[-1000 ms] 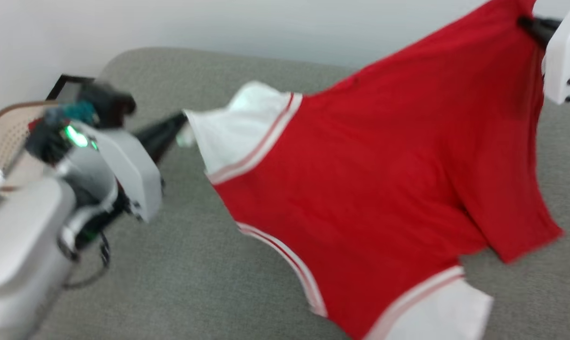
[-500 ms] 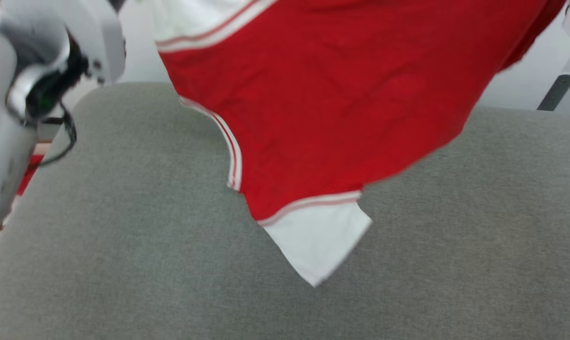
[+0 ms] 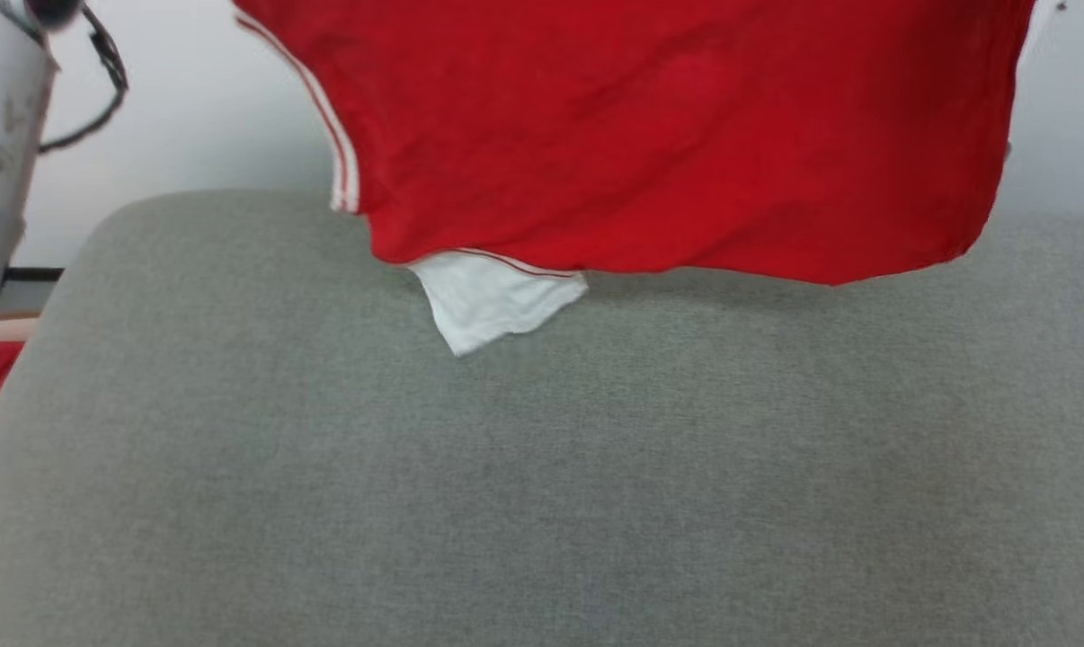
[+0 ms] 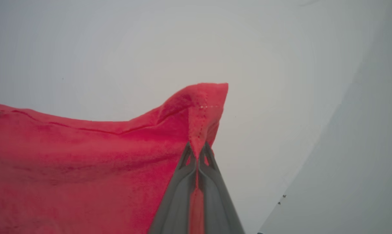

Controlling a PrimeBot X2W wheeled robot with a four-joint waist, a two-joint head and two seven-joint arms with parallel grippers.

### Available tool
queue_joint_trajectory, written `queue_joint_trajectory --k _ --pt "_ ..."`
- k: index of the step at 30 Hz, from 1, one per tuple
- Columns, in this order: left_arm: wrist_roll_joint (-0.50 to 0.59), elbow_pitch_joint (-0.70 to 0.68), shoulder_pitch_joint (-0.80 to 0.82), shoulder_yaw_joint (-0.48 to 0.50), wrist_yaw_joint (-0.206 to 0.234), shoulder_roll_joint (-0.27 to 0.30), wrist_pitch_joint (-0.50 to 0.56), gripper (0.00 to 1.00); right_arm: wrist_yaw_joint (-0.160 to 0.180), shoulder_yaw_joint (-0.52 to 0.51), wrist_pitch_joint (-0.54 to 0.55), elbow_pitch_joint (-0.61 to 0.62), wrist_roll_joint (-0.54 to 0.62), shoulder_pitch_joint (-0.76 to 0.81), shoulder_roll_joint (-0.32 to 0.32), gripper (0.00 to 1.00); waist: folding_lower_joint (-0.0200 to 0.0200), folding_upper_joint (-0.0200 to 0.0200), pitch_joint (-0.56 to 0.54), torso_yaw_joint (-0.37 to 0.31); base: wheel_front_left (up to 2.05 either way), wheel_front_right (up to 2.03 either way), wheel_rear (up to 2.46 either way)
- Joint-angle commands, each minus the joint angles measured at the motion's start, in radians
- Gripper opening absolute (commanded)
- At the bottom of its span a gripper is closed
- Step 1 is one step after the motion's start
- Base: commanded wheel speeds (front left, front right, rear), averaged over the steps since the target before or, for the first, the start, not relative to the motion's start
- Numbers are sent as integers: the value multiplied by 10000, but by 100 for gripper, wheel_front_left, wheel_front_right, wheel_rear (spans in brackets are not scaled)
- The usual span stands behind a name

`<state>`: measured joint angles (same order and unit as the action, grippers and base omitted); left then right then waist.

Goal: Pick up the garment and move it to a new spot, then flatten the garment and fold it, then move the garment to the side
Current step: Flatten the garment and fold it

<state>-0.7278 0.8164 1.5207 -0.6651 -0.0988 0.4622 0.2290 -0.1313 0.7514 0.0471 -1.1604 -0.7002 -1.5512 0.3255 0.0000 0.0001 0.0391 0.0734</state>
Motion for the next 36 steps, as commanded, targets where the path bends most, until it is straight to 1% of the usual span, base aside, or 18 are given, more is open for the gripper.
queue_joint_trajectory --k 1,4,7,14,18,21,22,24,27,29,30,32,34,36 --pt "84 275 276 17 74 -92 -167 0 10 -109 -150 -279 125 -235 -229 0 0 -1 51 -163 0 0 0" --pt "210 996 715 17 175 -289 -486 0 10 -259 -382 -835 427 -557 -698 0 0 -1 153 -337 0 0 0" --pt "275 1549 1136 47 275 -463 -813 0 10 -474 -460 -1117 656 -856 -1026 0 0 -1 347 -465 0 0 0" --pt "545 2322 2151 1 356 -668 -1632 0 10 -963 -530 -1291 1204 -1575 -1452 0 0 -1 1254 -724 0 0 0" --pt "636 2510 2947 41 394 -798 -2118 0 10 -1243 -668 -1291 1687 -2170 -1355 0 0 -1 2217 -831 0 0 0" --pt "802 2550 3755 39 471 -885 -2603 0 10 -1503 -1168 -1286 2233 -2832 -1266 0 0 -1 3193 -874 0 0 0" --pt "802 2550 3755 39 471 -885 -2603 0 10 -1503 -1168 -1286 2233 -2832 -1266 0 0 -1 3193 -874 0 0 0" --pt "936 2600 4316 52 539 -909 -2924 0 10 -1707 -1720 -1293 2676 -3273 -1242 0 0 -1 3877 -926 0 0 0" --pt "1132 2531 5245 97 756 -920 -3729 0 10 -2039 -2752 -1296 3509 -4006 -1093 0 0 -1 4888 -993 0 0 0" --pt "1264 2488 5751 135 867 -1022 -4253 0 10 -2314 -3037 -1296 4182 -4465 -994 0 0 -1 5535 -969 0 0 0" --pt "1277 2476 5988 162 927 -1079 -4428 0 10 -2504 -3095 -1174 4501 -4690 -933 0 0 -1 5881 -919 0 0 0" --pt "1256 2396 6400 317 1051 -1243 -4715 0 10 -3075 -3121 -254 5254 -4880 -764 0 0 -1 6509 -777 0 0 0" --pt "1209 2221 6770 562 1207 -1368 -4873 0 10 -3743 -3106 930 6318 -4526 -530 0 0 -1 7095 -603 0 0 0" --pt "1270 1765 6965 908 1409 -1452 -4930 0 10 -4639 -3101 2218 7411 -3916 -540 0 0 -1 7574 -436 0 0 0"
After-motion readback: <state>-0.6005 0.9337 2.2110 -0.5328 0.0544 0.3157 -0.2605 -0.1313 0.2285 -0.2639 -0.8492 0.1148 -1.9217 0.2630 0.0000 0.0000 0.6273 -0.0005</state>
